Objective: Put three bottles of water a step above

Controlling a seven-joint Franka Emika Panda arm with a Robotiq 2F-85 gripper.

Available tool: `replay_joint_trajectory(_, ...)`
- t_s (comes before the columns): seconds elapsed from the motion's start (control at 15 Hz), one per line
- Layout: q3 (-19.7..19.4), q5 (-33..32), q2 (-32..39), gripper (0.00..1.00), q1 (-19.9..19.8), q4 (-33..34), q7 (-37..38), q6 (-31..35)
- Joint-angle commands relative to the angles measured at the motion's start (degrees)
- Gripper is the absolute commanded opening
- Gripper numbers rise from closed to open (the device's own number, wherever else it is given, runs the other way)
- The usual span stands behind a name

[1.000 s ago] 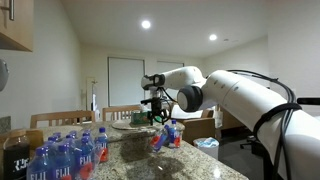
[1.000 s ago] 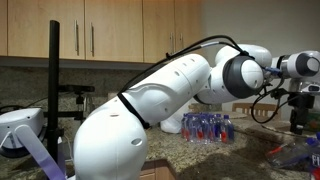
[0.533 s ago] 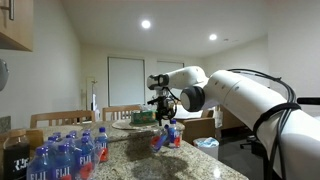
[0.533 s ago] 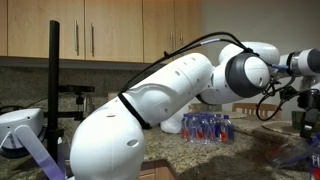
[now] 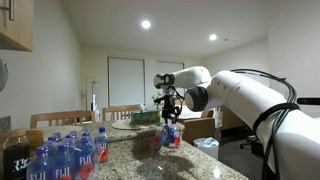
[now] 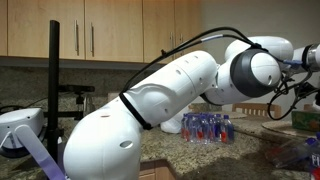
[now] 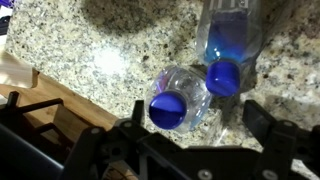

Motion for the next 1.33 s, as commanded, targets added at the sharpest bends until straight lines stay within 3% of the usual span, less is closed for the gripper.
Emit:
replay_joint_trajectory(0.0, 0.19, -0.36, -0.08, 1.0, 0.27, 1.09, -2.54, 1.67)
replay_joint_trajectory(1.27, -0.75, -3.39, -0.91, 1.0, 2.08, 1.67, -11.06, -4.97)
